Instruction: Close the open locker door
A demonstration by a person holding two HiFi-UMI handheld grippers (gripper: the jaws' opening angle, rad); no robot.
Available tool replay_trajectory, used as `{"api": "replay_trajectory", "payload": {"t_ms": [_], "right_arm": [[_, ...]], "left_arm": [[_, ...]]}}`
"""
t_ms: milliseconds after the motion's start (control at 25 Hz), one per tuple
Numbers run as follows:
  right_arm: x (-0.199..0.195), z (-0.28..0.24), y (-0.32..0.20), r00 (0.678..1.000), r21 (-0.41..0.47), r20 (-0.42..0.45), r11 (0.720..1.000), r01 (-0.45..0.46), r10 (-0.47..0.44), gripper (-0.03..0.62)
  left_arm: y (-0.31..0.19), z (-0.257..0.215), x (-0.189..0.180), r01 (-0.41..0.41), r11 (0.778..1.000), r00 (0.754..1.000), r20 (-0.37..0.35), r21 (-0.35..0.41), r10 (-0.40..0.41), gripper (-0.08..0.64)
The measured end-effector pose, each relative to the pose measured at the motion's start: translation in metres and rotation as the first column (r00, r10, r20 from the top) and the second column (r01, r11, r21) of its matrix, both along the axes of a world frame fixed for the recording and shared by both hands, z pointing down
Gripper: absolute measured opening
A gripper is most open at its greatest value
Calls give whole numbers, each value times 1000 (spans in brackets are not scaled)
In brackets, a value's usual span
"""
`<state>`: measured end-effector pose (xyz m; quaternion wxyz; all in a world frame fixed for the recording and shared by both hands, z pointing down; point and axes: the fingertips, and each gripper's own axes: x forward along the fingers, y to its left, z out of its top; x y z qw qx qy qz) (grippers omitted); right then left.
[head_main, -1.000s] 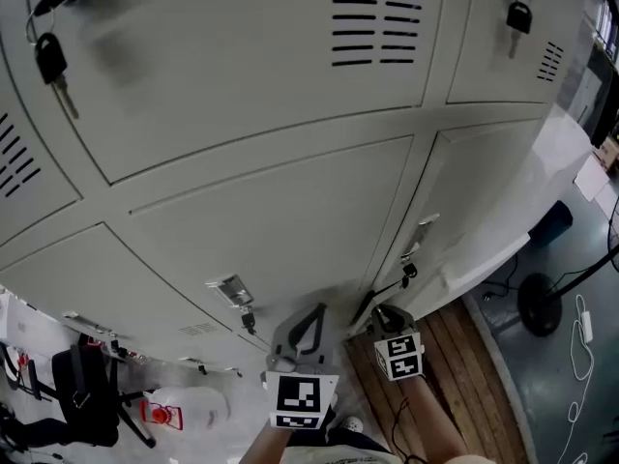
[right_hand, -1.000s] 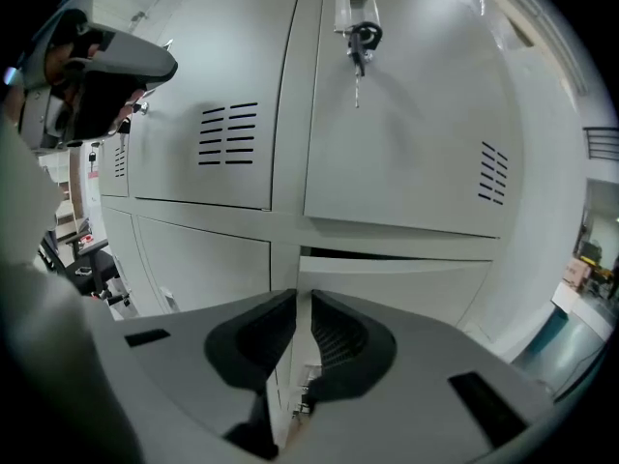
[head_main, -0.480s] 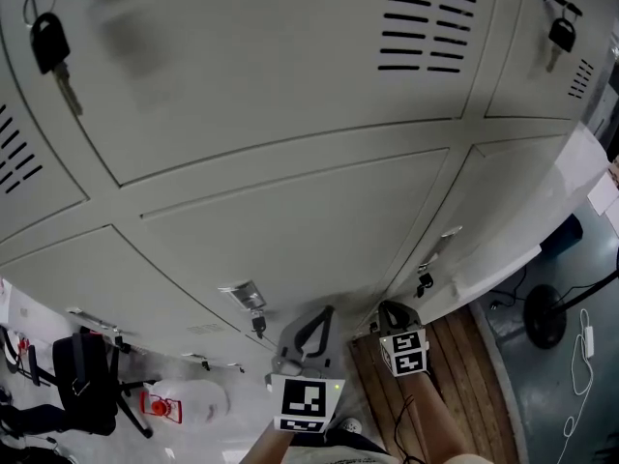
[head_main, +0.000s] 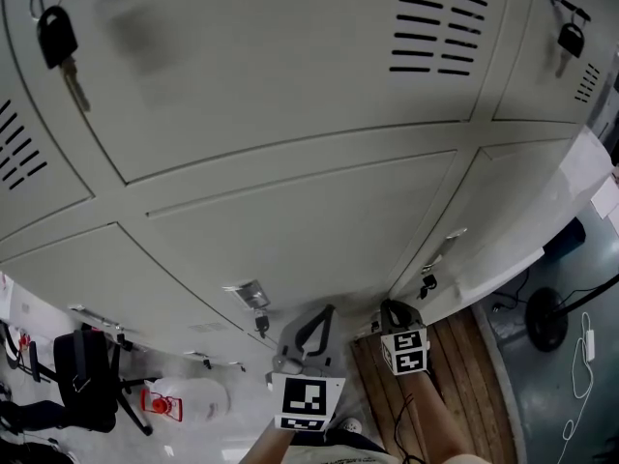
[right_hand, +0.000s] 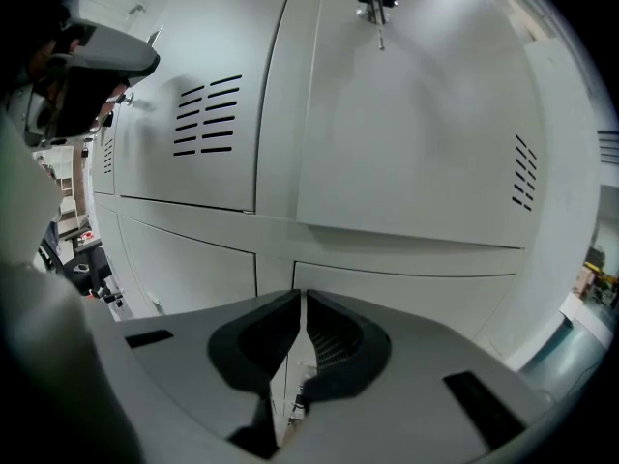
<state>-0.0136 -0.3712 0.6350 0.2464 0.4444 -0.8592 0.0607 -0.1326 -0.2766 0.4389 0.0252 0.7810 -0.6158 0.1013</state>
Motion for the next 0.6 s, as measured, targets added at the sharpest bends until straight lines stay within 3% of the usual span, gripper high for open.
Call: {"api": "replay_trajectory", "payload": {"t_ms": [320, 600], "right_arm": [[36, -32, 16, 991, 36, 78, 993, -114, 111, 35], [87, -105, 37, 962, 151, 134, 955, -257, 238, 35]], "left_arm": [[-1, -3, 13, -29, 1000, 1000, -7, 11, 29, 2], [2, -12, 30, -53, 998, 998, -21, 33, 54, 2]]}}
